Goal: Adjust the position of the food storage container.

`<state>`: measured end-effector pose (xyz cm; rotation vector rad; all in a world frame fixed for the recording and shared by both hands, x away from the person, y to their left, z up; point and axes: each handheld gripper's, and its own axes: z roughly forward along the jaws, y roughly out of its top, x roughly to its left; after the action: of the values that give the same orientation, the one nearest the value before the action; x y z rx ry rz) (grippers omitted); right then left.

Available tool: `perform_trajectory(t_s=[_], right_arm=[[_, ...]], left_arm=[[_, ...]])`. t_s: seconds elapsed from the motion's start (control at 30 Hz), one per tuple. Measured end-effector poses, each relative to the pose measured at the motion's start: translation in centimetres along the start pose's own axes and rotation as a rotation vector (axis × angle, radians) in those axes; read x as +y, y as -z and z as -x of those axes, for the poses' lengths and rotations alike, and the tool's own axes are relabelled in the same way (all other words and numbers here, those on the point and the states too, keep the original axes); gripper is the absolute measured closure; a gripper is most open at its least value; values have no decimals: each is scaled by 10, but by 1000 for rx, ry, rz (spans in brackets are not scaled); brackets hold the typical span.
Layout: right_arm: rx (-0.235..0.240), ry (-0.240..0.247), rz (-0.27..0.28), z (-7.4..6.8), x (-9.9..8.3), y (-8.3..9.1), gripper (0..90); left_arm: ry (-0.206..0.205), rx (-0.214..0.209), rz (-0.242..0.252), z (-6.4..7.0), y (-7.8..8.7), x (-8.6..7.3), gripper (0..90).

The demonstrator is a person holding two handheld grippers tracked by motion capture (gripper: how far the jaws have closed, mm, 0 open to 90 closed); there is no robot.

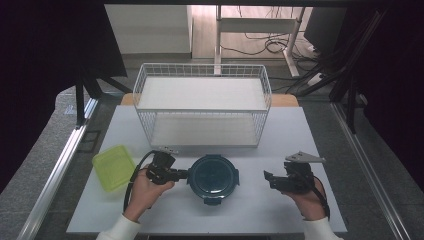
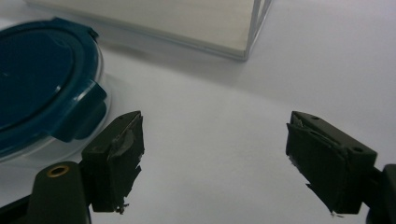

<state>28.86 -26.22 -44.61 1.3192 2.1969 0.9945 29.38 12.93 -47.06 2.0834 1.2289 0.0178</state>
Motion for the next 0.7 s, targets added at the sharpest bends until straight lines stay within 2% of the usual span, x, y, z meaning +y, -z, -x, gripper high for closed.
perform_trajectory(t_s=[0.03, 0.13, 0.23, 0.33, 0.37, 0.43, 0.53, 0.7], right_arm=[[4, -2, 11, 0, 1, 2, 193], [32, -5, 40, 1, 3, 4, 194], [41, -11, 40, 2, 3, 2, 200], [47, -8, 36, 1, 3, 0, 204], [50, 2, 36, 0, 4, -1, 205], [55, 16, 37, -3, 5, 0, 205], [67, 23, 51, -5, 6, 0, 203], [94, 33, 74, -10, 9, -1, 207]], left_arm=[[-1, 16, 9, -2, 2, 0, 900], [5, 4, 41, -9, 10, -1, 900], [2, 2, 55, -9, 14, -3, 900], [-12, -6, 85, -7, 24, -5, 858], [-18, 1, 74, -4, 30, -5, 698], [-27, 11, 54, -1, 35, -5, 509], [-14, 20, 75, 0, 40, -7, 356], [12, 62, 77, -3, 42, -10, 197]])
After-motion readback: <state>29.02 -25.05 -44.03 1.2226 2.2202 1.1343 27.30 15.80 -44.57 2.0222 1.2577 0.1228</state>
